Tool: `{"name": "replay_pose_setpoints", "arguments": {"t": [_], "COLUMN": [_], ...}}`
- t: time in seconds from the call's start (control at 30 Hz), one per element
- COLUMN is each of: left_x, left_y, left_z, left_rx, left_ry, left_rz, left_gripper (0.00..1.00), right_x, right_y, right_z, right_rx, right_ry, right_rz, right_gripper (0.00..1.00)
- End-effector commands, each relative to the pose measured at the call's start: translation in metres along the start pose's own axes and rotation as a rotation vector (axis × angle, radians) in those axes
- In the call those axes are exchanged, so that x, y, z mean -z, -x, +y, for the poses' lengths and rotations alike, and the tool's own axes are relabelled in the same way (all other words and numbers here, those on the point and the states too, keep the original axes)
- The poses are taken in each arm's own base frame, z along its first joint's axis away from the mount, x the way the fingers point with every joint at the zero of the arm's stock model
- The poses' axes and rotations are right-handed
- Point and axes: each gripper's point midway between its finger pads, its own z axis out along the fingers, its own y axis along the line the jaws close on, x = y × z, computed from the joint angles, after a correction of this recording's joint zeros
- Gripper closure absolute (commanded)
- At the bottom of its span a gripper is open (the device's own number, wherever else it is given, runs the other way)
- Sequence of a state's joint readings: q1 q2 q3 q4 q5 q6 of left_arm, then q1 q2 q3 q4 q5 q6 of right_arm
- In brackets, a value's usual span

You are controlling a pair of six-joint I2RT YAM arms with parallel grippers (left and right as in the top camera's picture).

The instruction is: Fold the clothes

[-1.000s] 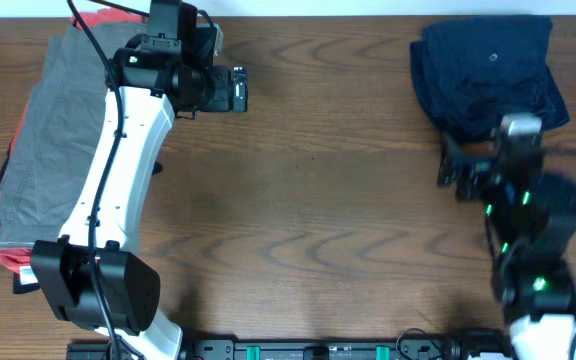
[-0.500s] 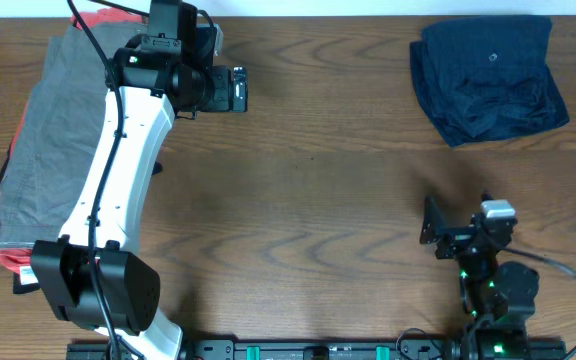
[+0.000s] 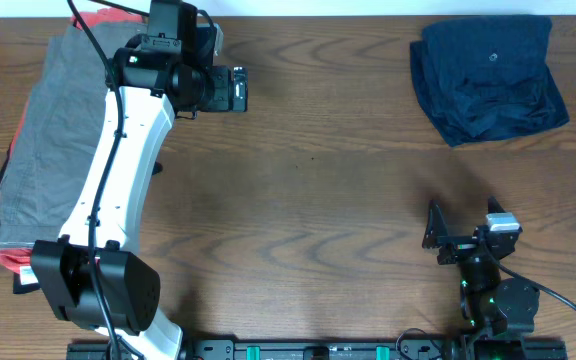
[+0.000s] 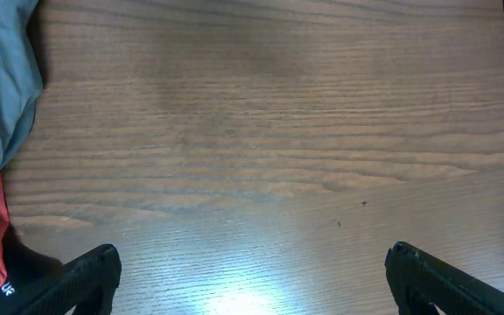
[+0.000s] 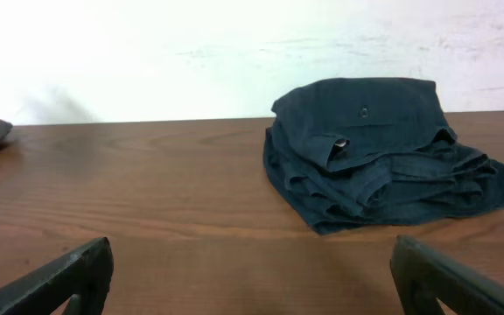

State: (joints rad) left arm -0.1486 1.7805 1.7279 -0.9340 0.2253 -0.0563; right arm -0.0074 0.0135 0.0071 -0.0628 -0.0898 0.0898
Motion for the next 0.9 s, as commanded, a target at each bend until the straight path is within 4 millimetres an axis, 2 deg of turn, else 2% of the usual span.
{"name": "replay_pose_setpoints", "arguments": {"t": [0.0,0.87], "left_x": [-0.0072,-0.0042], "left_y": [-0.0031,-0.0029], "left_z": [0.0043,0.0079], "left_rx": [0.011,0.018], "left_ry": [0.013,0.017], "left_rz": [0.018,0.015], "left_gripper": [0.02,0.02], "right_x": [0.0003,0.0003], "right_y": [-0.0001,-0.0002], "right_z": [0.0016,0.0015], "right_rx": [0.021,0.021], "right_ry": [0.002,0.002], "right_rz": [-0.002,-0.002], "right_gripper": [0.01,0.01]}}
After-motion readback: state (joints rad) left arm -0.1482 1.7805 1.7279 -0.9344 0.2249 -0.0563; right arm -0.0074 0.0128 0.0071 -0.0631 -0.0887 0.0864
